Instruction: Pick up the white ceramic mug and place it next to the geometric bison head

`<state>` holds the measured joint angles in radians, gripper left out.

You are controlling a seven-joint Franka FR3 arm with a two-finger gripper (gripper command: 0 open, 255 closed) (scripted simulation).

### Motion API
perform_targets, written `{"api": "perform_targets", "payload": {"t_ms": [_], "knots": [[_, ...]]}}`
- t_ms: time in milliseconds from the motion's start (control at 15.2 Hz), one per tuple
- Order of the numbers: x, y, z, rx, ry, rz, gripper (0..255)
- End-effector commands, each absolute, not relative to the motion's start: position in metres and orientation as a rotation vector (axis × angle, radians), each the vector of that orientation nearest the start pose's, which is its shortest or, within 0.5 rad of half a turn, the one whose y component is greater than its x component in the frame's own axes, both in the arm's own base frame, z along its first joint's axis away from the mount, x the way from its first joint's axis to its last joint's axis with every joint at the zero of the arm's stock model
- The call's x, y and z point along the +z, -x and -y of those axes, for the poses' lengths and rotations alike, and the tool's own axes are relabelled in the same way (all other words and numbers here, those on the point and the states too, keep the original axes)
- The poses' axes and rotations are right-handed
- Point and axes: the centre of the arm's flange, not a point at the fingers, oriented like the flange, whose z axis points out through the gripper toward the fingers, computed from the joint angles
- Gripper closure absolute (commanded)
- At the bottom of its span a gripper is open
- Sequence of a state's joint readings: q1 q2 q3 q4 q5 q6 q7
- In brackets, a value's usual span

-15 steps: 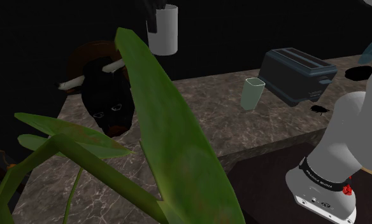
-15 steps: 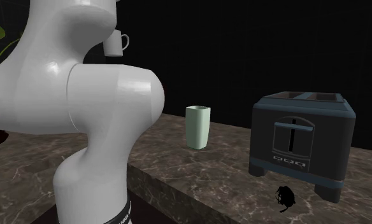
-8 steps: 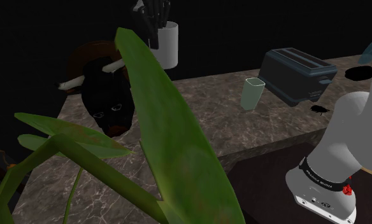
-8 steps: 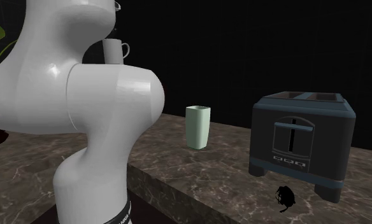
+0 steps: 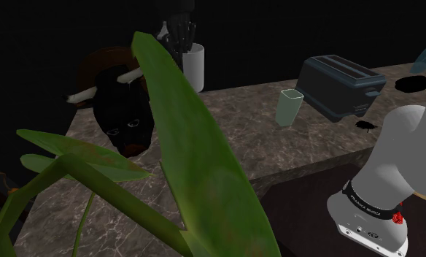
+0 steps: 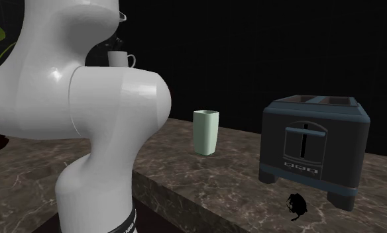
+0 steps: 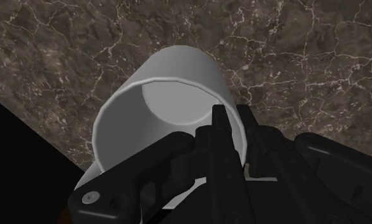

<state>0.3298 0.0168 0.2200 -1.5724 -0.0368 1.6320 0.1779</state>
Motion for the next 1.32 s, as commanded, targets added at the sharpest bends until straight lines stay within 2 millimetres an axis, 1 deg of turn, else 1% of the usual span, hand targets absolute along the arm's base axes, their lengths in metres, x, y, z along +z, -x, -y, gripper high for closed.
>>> {"api": "perform_targets", "payload": {"t_ms": [0,1254], "knots": [[0.609,-0.483,-0.292,-0.083,3.101,0.585,255],[0.509,-0.483,-0.292,-0.083,3.101,0.585,255]]}}
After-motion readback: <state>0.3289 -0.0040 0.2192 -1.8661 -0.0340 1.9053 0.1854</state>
